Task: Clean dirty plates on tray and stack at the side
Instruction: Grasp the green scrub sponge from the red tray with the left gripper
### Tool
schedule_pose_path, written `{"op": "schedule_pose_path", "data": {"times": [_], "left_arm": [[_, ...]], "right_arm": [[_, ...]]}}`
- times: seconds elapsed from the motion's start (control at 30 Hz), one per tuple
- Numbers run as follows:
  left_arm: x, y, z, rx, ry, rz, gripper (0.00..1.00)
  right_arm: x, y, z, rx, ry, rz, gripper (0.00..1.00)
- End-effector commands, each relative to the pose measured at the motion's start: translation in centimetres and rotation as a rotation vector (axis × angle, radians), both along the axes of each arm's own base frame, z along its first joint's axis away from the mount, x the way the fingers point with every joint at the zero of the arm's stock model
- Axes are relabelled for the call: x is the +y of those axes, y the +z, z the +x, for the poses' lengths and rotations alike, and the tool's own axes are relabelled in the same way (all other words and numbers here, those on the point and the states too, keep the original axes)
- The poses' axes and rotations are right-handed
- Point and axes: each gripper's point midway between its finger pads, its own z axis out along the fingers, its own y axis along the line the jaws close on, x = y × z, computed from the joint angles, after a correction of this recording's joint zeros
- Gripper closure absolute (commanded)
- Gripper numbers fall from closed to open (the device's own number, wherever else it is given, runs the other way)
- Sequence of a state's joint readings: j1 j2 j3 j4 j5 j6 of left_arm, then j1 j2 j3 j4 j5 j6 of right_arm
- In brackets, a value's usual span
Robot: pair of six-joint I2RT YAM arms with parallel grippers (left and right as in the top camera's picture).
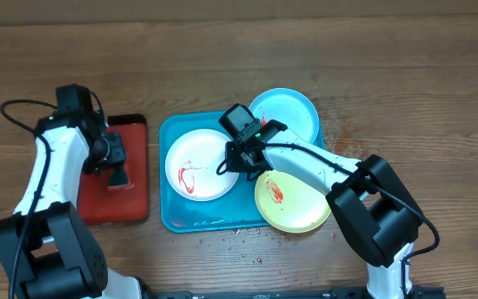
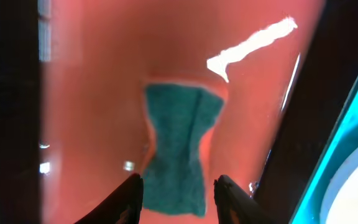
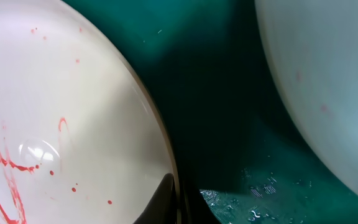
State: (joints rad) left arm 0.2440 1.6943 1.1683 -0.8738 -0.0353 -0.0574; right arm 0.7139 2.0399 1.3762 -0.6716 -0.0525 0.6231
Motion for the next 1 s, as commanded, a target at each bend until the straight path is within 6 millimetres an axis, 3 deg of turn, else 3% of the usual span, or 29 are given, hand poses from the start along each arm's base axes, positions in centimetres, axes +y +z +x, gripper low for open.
{"op": "schedule_pose_path", "data": {"times": [0.0, 0.17, 0.3, 0.5, 0.9, 0.97], "left_arm": [[-1.4, -2.0, -1.4, 0.037, -0.075, -0.052, 0.60], [0.0, -3.4, -2.8, 0.078, -0.064, 0.032, 0.59], [1.3, -3.4, -2.3, 0.055, 0.008, 0.102, 0.57], [0.7, -3.3, -0.4, -0.028, -0.002, 0.062, 0.69], [-0.4, -6.2, -2.0, -0.023, -0.039, 0.024, 0.73], [-0.5, -6.5, -2.1, -0.028, -0.040, 0.022, 0.82]], "right_arm": [[-0.5, -1.8, -0.8, 0.030, 0.017, -0.039, 0.96], [-0.5, -1.8, -0.8, 0.030, 0.018, -0.039, 0.96], [-0.5, -1.8, -0.8, 0.029, 0.018, -0.039, 0.96], [-0.5, -1.8, -0.8, 0.029, 0.018, -0.039, 0.96], [-0.5, -1.8, -0.8, 0.027, 0.024, -0.040, 0.96], [-0.5, -1.8, -0.8, 0.027, 0.024, -0.040, 0.96]]}}
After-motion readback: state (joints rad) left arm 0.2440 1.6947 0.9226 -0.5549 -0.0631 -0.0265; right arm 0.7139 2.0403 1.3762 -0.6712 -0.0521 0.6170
